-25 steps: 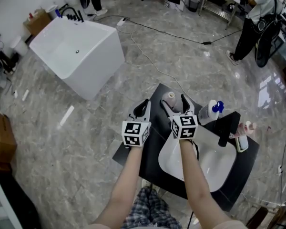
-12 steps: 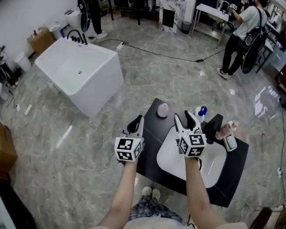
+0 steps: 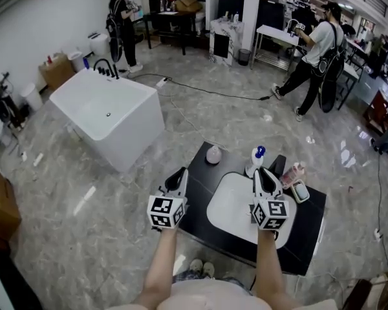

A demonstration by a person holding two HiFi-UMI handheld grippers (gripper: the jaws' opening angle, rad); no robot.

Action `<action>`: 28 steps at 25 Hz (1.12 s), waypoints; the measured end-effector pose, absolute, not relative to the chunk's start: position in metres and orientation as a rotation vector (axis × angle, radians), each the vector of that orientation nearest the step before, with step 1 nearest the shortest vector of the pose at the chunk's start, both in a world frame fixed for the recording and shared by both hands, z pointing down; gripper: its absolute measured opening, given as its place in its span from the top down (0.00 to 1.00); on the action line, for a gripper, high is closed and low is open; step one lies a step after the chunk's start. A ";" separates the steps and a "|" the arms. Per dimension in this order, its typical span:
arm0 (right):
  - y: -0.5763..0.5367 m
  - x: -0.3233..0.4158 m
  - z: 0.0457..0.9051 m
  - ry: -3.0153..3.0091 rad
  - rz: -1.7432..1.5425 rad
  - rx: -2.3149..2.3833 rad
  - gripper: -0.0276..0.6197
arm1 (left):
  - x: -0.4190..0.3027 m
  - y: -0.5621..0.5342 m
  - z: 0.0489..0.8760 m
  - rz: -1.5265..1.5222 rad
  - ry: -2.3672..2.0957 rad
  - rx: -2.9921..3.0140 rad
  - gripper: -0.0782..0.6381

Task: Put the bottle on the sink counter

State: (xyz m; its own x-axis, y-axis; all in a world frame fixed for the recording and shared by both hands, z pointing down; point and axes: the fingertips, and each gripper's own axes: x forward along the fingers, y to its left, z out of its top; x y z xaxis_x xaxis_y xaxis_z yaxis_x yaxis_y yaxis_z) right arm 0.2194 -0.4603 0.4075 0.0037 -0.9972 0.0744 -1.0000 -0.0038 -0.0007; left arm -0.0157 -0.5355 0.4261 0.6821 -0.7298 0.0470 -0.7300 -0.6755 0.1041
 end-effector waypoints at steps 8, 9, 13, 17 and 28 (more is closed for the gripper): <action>-0.387 0.236 0.397 -2.128 0.073 2.310 0.90 | -0.026 -0.487 0.409 -0.040 -1.175 2.804 0.85; -0.381 0.237 0.396 -2.120 0.069 2.311 0.91 | -0.028 -0.483 0.406 -0.049 -1.173 2.801 0.85; -0.355 0.240 0.393 -2.109 0.046 2.318 0.93 | -0.034 -0.471 0.400 -0.064 -1.181 2.790 0.85; -0.337 0.241 0.391 -2.118 0.023 2.330 0.93 | -0.040 -0.459 0.400 -0.073 -1.180 2.793 0.85; -0.326 0.251 0.398 -2.101 0.033 2.287 0.94 | -0.032 -0.448 0.412 -0.055 -1.176 2.789 0.85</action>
State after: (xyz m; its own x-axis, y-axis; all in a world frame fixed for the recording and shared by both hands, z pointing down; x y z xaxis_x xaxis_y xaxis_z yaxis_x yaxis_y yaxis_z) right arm 0.2509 -0.3259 0.3984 0.0850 -0.9956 0.0403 -0.9963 -0.0846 0.0122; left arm -0.0318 -0.4478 0.4119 0.6987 -0.7154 0.0108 -0.7112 -0.6928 0.1194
